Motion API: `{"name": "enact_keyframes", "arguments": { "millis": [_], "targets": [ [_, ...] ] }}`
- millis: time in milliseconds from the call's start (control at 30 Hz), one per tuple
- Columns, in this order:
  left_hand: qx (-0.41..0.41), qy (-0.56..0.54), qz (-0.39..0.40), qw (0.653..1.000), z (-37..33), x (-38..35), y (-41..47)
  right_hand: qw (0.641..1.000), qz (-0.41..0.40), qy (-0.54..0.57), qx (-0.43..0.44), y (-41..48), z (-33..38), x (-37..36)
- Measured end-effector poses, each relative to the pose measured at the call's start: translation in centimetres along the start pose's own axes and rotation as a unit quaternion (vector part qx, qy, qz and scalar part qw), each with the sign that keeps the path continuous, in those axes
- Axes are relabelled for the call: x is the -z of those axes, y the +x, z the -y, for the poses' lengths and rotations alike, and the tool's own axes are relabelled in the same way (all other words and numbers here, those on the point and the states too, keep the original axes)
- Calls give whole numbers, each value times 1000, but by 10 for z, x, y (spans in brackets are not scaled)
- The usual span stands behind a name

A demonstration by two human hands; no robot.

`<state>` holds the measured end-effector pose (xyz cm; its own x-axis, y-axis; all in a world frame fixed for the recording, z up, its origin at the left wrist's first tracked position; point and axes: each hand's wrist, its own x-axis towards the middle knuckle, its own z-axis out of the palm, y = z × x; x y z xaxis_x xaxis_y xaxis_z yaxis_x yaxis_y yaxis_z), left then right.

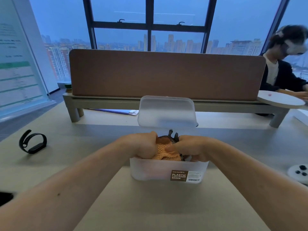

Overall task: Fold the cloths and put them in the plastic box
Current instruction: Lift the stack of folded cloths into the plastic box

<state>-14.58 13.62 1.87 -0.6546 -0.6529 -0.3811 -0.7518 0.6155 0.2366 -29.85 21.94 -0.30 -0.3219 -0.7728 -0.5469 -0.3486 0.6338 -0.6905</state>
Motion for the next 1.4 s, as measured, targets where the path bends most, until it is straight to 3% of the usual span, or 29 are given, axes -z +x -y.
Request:
{"name": "enact_keyframes", "arguments": {
  "millis": [200, 500, 733, 833, 900, 1000, 1100, 1200, 1267, 1400],
  "targets": [
    [36, -164, -25, 986, 2, -1, 4, 999, 37, 10, -13, -5, -3, 5],
    [20, -85, -31, 996, -2, -4, 3, 997, 53, 48, -23, -6, 1, 1],
    [-38, 30, -64, 997, 0, -7, 0, 982, -43, -182, 8, -13, 4, 3],
    [-97, 32, -109, 989, 3, -2, -7, 983, -57, -174, 5, -11, 0, 3],
    [-148, 51, -84, 984, 3, 1, -9, 983, -62, -171, 3, -10, -2, 4],
    [-141, 76, -5, 987, 7, 12, -10, 979, -70, -191, 6, -11, 0, 6],
    [-120, 114, 15, 986, 5, 25, -5, 946, -125, -297, 45, -21, 6, 9],
    [-107, 118, -10, 987, 3, 33, 2, 905, -196, -337, 169, -28, 15, 12],
    [-101, 129, -8, 986, 6, 32, 6, 903, -161, -332, 223, -29, 18, 14],
    [-87, 182, 0, 979, 11, 22, 8, 890, -51, -419, 174, -22, 11, 8]
  ]
}}
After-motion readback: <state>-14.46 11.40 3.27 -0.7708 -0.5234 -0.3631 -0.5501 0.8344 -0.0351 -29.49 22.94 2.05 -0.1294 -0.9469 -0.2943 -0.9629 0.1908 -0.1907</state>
